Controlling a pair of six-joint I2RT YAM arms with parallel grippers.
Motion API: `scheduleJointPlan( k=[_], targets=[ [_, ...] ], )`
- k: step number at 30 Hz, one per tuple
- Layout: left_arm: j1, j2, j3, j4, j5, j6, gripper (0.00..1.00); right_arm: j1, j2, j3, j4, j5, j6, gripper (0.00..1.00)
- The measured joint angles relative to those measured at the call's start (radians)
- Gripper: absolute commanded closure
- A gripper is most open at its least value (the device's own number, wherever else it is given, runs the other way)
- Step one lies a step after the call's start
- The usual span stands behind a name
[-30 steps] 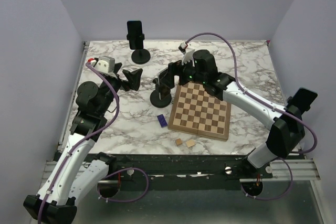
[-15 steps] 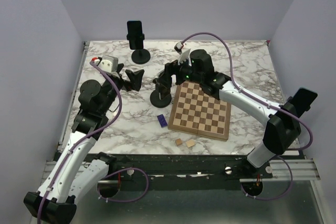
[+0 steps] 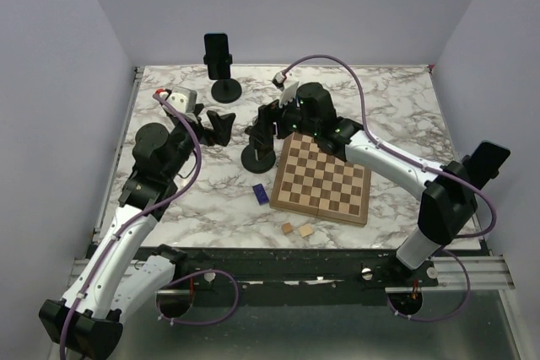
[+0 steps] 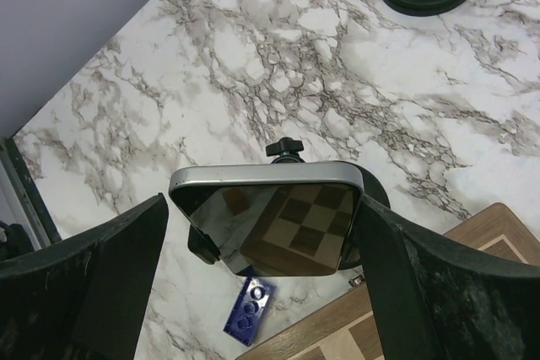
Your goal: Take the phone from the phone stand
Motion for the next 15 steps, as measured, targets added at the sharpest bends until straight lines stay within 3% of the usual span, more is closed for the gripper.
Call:
scheduleJointPlan(
  k=[7, 11, 15],
  targets=[
    [-0.006, 0.021, 0.002, -0.008, 0.002, 0.001, 0.08, 0.008, 0.030, 0.009, -0.001, 0.044, -0.005, 0.07],
    [-0.012, 0.038, 0.008, -0.023, 0.007, 0.003, 0.11, 0.008, 0.053, 0.023, 0.005, 0.057, -0.004, 0.22],
    [-0.021, 0.048, 0.018, -0.037, 0.011, 0.008, 0.12, 0.008, 0.054, 0.027, 0.005, 0.072, 0.002, 0.44]
  ],
)
